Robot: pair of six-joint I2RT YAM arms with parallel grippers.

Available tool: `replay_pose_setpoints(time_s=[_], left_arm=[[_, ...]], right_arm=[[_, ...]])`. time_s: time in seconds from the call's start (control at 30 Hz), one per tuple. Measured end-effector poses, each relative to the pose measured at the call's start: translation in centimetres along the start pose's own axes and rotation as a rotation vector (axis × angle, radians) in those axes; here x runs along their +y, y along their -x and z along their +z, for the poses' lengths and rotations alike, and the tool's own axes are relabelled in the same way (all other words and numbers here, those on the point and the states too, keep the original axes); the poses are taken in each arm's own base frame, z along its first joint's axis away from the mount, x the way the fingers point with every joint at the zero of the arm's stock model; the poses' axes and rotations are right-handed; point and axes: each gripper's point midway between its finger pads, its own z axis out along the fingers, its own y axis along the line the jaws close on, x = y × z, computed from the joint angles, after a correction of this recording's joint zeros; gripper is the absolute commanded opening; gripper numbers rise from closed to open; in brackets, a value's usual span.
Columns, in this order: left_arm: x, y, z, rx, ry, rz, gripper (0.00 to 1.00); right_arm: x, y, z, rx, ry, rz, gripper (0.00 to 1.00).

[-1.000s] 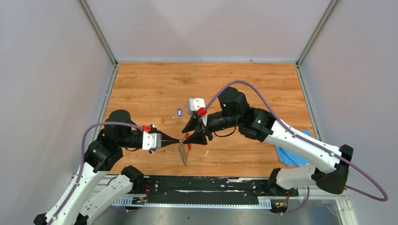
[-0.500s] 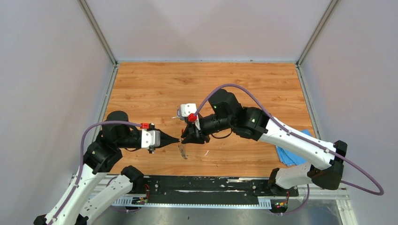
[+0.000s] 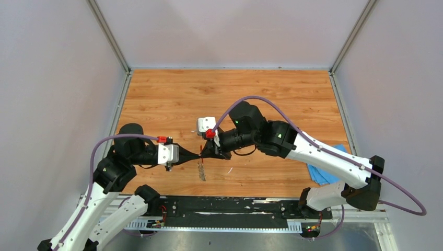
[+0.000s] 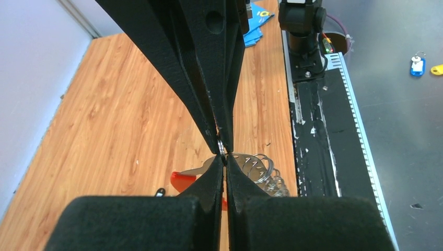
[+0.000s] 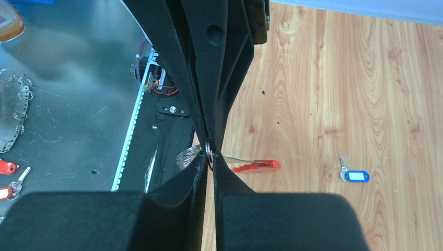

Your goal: Put the keys on the keyring

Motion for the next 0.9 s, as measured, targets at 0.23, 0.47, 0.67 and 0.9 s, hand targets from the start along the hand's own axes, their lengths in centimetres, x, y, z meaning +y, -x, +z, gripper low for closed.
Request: replay_pose_setpoints(time_s=[0.23, 0.47, 0.67, 0.9], left_arm=[[0.23, -0.38, -0.01, 0.016, 0.013, -0.011, 0.14], [0.37, -0.35, -0.11, 0.018, 0.028, -0.017, 0.36], [0.33, -0.23, -0.12, 0.011, 0.033, -0.033, 0.28], [0.45, -0.6, 0.05, 0.012, 0.046, -0.077, 0.08]], right_arm=[[-0.07, -0.27, 0.28, 0.01, -0.003, 0.004, 0.0], [-0.42, -0.07, 0.28, 0.003, -0.028, 0.014, 0.0], [-0.49, 0.13, 0.48, -0.017, -0.033, 0.031, 0.0], [-0.4, -0.48, 0.77, -0.022, -0.036, 0.053, 0.0]])
